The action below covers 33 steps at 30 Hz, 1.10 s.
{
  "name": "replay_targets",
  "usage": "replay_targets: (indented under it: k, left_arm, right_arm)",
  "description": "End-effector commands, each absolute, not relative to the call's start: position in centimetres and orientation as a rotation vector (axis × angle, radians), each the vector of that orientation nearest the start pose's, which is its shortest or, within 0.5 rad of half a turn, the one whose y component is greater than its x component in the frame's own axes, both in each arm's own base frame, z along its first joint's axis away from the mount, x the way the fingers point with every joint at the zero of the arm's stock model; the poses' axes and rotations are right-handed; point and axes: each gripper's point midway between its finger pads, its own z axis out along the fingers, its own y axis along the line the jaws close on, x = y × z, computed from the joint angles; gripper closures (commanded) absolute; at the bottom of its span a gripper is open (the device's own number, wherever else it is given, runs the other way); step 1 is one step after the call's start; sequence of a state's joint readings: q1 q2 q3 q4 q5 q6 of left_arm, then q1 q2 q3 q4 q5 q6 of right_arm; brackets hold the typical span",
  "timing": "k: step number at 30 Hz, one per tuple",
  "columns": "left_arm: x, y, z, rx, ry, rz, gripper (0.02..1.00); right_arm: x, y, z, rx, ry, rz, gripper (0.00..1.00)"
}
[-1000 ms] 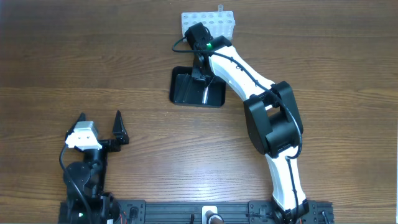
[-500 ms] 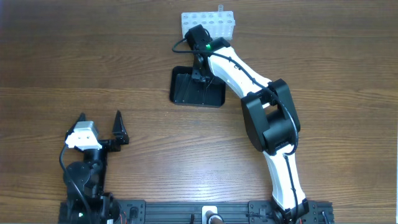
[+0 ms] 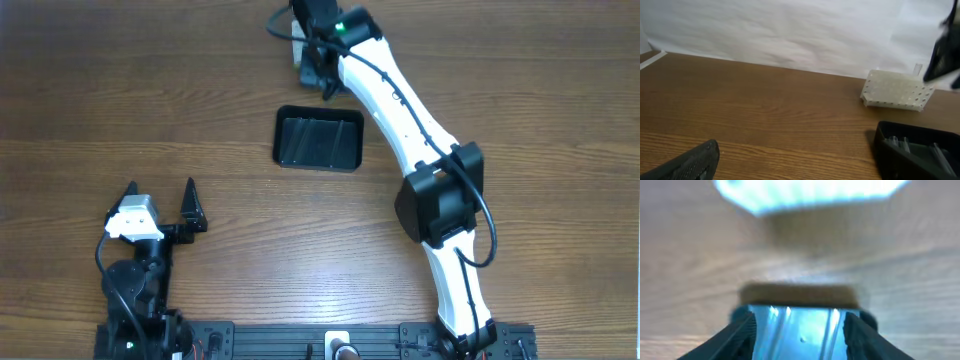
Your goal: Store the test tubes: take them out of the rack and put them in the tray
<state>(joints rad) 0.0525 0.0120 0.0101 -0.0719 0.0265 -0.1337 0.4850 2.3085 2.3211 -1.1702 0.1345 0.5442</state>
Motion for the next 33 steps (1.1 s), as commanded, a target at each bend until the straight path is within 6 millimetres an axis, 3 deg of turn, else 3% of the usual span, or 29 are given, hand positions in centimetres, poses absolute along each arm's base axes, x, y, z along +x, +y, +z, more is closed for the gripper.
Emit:
replay_targets:
  k: [1, 7, 12, 25, 33]
  left_arm:
    - [24.6, 0.8, 15.6, -0.119, 1.644, -0.074, 0.02]
    - [24.6, 0.8, 15.6, -0.119, 1.644, -0.074, 0.02]
    - [24.6, 0.8, 15.6, -0.119, 1.643, -0.074, 0.02]
    - [24.6, 0.8, 15.6, -0.119, 1.643, -0.074, 0.02]
    - [24.6, 0.8, 15.6, -0.119, 1.644, -0.074, 0.02]
  right_arm:
    - [52.0, 20.6, 18.1, 0.101, 2.554, 0.001, 0.391]
    - [55.6, 17.5, 19.5, 0.073, 2.406, -0.154, 0.305]
    - [58.0, 16.6, 18.7, 0.084, 2.354, -0.171, 0.264]
    - [61.4, 18.2, 13.9, -0.064, 2.312, -0.207, 0.251]
    - [62.8, 18.6, 13.3, -0.052, 2.268, -0.189, 0.261]
